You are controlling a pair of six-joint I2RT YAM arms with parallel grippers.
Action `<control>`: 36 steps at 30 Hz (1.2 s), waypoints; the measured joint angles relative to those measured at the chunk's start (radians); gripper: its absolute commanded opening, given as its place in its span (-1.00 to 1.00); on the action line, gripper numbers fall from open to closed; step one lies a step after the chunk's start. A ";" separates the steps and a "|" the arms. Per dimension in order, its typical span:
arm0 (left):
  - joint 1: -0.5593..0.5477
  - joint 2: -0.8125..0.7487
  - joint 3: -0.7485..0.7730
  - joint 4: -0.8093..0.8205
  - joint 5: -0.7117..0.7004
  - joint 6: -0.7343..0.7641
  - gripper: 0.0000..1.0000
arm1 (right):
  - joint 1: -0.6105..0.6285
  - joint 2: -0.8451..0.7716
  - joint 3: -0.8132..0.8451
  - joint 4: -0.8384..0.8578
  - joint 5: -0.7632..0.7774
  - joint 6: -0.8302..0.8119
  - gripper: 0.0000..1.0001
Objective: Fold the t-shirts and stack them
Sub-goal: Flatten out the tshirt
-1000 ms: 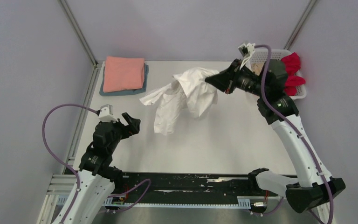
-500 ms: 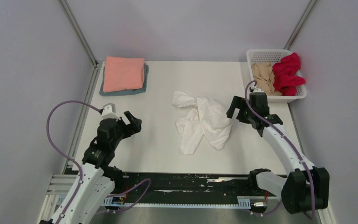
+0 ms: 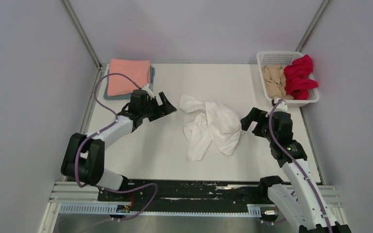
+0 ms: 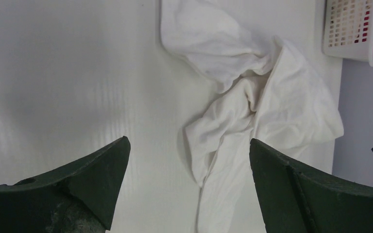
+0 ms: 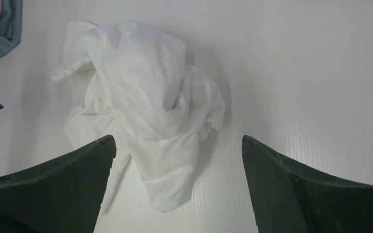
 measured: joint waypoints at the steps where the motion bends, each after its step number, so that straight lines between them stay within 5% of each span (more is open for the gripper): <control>1: -0.011 0.068 0.047 0.022 0.023 -0.017 1.00 | 0.000 -0.014 -0.001 0.000 -0.009 -0.001 1.00; 7: -0.047 0.431 0.279 0.106 0.078 -0.087 1.00 | 0.013 -0.072 -0.001 0.028 -0.097 -0.021 1.00; 13: -0.048 0.604 0.398 0.130 0.114 -0.170 0.87 | 0.037 -0.074 -0.020 0.037 -0.138 -0.031 1.00; 19: -0.060 0.703 0.484 0.171 0.135 -0.249 0.21 | 0.041 -0.073 -0.026 0.035 -0.138 -0.030 1.00; 21: -0.066 0.739 0.505 0.193 0.152 -0.275 -0.19 | 0.048 -0.080 -0.026 0.025 -0.138 -0.028 1.00; 22: -0.071 0.754 0.515 0.196 0.156 -0.280 -0.67 | 0.054 -0.086 -0.027 0.018 -0.138 -0.026 1.00; 24: -0.081 0.775 0.525 0.201 0.159 -0.294 -0.98 | 0.066 -0.099 -0.031 0.005 -0.138 -0.024 1.00; 31: -0.098 0.745 0.465 0.217 0.128 -0.301 -1.00 | 0.135 -0.099 -0.043 -0.075 -0.129 0.008 1.00; 36: -0.098 0.502 0.214 0.187 0.012 -0.266 -1.00 | 0.273 0.049 -0.056 -0.100 -0.088 0.069 1.00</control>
